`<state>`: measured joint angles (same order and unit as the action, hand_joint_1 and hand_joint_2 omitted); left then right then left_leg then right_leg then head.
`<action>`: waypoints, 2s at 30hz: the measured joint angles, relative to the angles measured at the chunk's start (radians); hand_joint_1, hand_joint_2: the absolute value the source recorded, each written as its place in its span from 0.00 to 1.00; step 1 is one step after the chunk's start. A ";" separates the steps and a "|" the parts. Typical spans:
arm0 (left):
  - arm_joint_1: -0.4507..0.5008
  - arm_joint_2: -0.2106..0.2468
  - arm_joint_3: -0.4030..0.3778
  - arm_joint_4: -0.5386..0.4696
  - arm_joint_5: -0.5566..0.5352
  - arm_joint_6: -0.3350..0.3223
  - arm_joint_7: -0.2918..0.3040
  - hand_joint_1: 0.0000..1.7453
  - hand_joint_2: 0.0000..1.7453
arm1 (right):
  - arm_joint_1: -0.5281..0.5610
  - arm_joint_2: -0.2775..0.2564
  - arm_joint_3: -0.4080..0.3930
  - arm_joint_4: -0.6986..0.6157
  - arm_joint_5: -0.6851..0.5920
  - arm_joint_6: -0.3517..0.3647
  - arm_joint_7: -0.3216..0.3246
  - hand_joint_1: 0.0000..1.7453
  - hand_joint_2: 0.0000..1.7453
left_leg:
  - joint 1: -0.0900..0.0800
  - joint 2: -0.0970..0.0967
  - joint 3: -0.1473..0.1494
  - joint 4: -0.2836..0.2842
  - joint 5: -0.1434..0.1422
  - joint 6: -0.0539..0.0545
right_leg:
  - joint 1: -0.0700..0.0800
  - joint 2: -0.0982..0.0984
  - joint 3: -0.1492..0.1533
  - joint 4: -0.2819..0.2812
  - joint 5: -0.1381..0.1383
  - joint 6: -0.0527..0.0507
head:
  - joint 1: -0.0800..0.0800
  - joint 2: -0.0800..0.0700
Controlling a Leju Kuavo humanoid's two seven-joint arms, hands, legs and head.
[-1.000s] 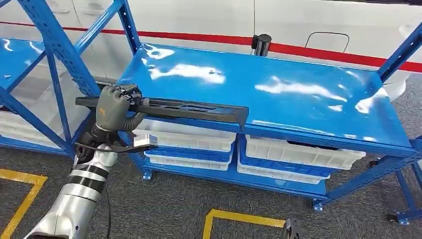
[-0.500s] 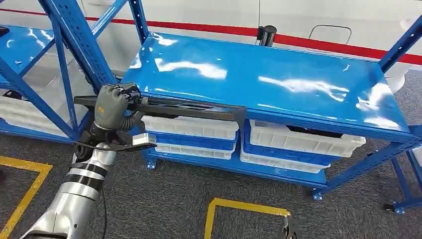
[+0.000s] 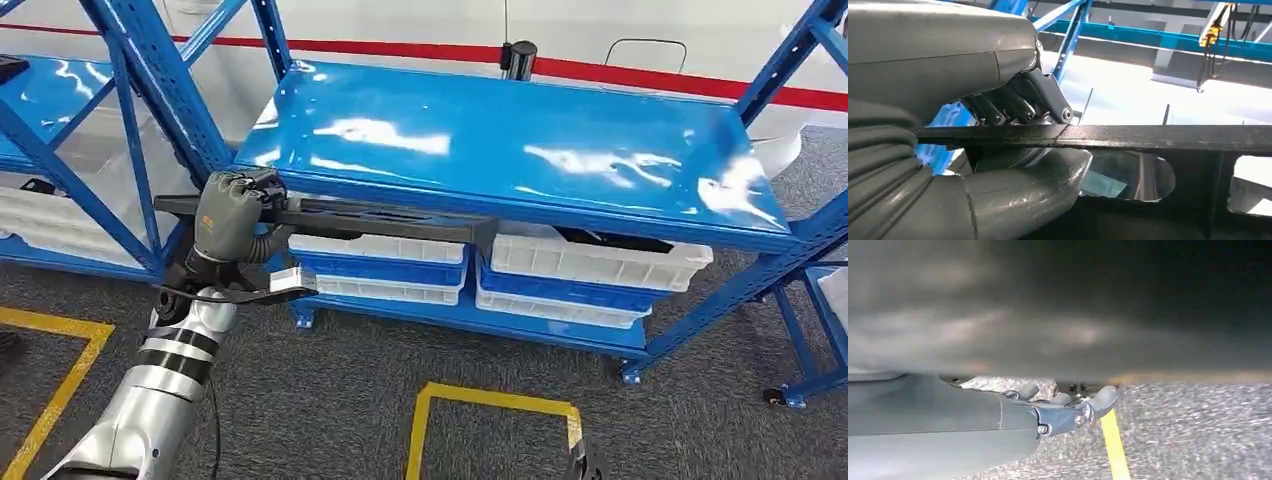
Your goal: Take the parts from the cabinet and place them on the table.
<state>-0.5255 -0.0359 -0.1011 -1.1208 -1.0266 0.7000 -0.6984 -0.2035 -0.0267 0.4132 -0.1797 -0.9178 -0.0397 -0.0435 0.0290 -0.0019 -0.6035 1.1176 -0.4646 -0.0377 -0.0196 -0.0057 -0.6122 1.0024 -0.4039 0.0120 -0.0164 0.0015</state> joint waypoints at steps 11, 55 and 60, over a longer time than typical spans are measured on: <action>-0.009 -0.010 0.000 0.004 -0.001 0.000 0.000 1.00 1.00 | 0.002 -0.005 -0.006 0.000 -0.002 -0.001 -0.002 0.00 0.00 | -0.010 -0.003 -0.036 -0.083 0.047 0.076 | 0.004 0.004 -0.143 0.315 -0.155 0.029 | 0.002 0.000; -0.018 -0.031 0.042 0.028 -0.014 0.000 0.000 1.00 1.00 | 0.076 -0.043 -0.057 0.000 -0.037 0.010 -0.080 0.00 0.00 | -0.003 0.001 -0.129 0.071 -0.038 0.014 | -0.013 0.013 0.043 0.009 -0.046 0.021 | -0.013 0.000; -0.015 -0.027 0.044 0.028 -0.014 0.000 0.000 1.00 1.00 | 0.077 -0.044 -0.058 0.000 -0.035 0.011 -0.080 0.00 0.00 | -0.012 -0.001 -0.093 0.137 -0.045 0.037 | 0.009 0.013 0.021 0.013 -0.031 0.003 | -0.013 0.000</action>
<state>-0.5404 -0.0633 -0.0572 -1.0929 -1.0410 0.7000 -0.6981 -0.1266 -0.0710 0.3548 -0.1797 -0.9529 -0.0290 -0.1236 0.0171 -0.0025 -0.6966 1.2550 -0.5096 -0.0007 -0.0107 0.0075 -0.5915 1.0153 -0.4351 0.0147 -0.0290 0.0015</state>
